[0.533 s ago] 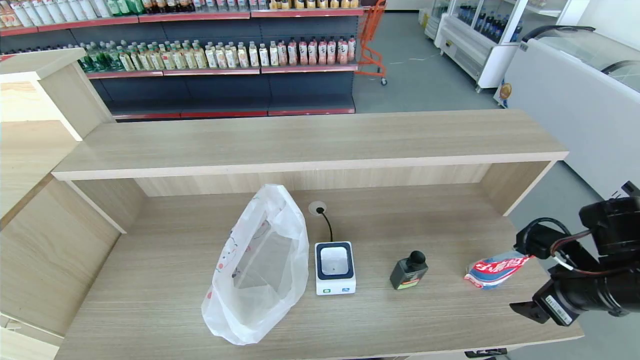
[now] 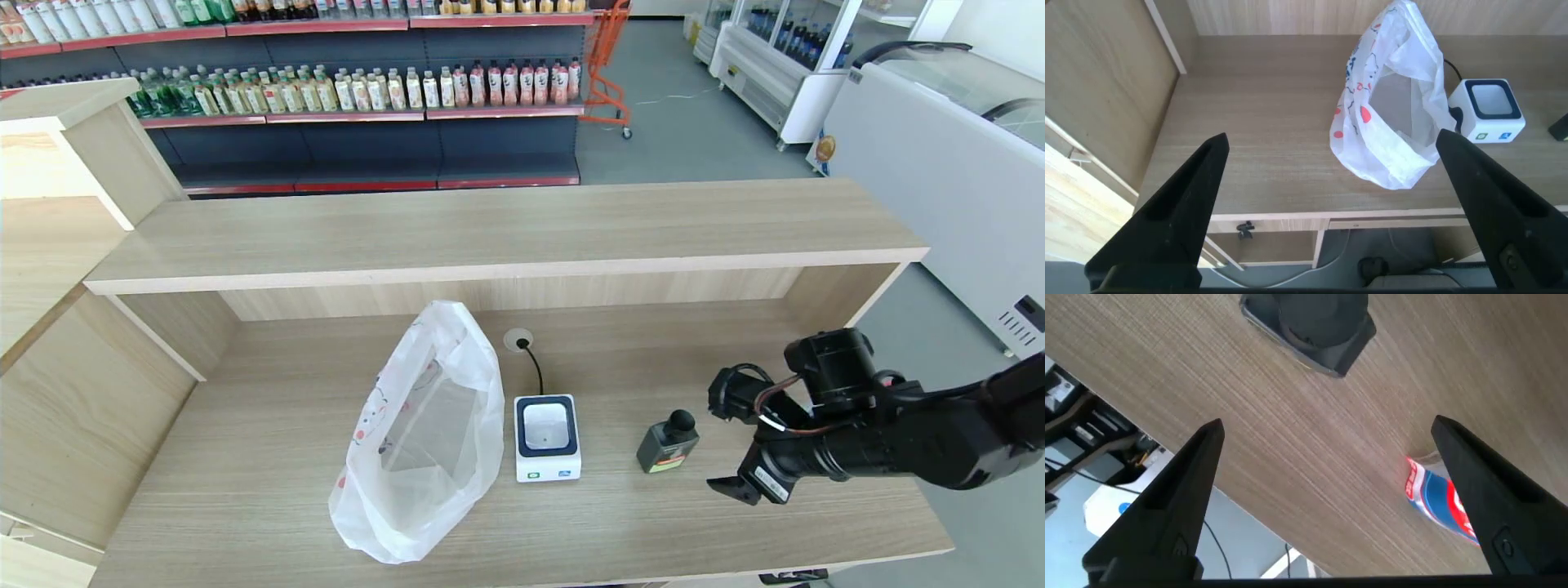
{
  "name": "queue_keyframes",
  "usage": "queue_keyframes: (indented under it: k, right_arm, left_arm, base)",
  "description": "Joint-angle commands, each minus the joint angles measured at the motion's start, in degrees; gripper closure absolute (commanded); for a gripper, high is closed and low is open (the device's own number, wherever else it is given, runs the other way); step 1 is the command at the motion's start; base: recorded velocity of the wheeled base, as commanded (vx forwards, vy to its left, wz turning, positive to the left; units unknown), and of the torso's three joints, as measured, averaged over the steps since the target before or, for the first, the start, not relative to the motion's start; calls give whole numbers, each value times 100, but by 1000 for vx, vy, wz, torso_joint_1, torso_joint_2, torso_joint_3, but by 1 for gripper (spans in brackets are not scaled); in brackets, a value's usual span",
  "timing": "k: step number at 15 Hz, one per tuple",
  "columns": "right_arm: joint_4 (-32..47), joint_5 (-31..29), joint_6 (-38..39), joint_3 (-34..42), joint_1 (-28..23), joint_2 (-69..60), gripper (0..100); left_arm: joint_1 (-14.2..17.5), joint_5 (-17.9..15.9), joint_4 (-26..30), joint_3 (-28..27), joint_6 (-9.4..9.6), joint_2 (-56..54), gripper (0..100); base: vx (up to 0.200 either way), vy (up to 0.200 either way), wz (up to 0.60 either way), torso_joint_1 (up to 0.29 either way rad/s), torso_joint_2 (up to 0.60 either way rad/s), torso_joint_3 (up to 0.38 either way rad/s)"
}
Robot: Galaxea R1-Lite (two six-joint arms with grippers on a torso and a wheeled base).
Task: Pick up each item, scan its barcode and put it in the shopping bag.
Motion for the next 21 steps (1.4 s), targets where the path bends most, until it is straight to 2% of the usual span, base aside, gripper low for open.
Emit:
queue_keyframes:
  k: [1, 7, 10, 12, 18, 19, 21]
  right_arm:
    - [-15, -12, -33, -421, 229, 514, 0]
    - [-208, 24, -358, -958, 396, 1253, 0]
    - [-208, 419, -358, -1415, 475, 1543, 0]
    - [-208, 428, -358, -1582, 554, 1639, 0]
    - [-208, 401, -358, -1564, 660, 1701, 0]
    - [-208, 410, -358, -1573, 695, 1701, 100]
    - [-208, 401, -358, -1599, 739, 1692, 100]
  left_arm:
    - [0, -2, -1, 1, -2, -2, 0]
    - [0, -2, -1, 1, -2, -2, 0]
    - [0, -2, -1, 1, -2, -2, 0]
    - [0, -2, -1, 1, -2, -2, 0]
    - [0, -2, -1, 1, -2, -2, 0]
    - [0, -2, -1, 1, -2, -2, 0]
    - [0, -2, -1, 1, -2, -2, 0]
  base:
    - [0, 0, 0, 0, 0, 0]
    - [0, 0, 0, 0, 0, 0]
    - [0, 0, 0, 0, 0, 0]
    - [0, 0, 0, 0, 0, 0]
    - [0, 0, 0, 0, 0, 0]
    - [0, 0, 0, 0, 0, 0]
    - [0, 0, 0, 0, 0, 0]
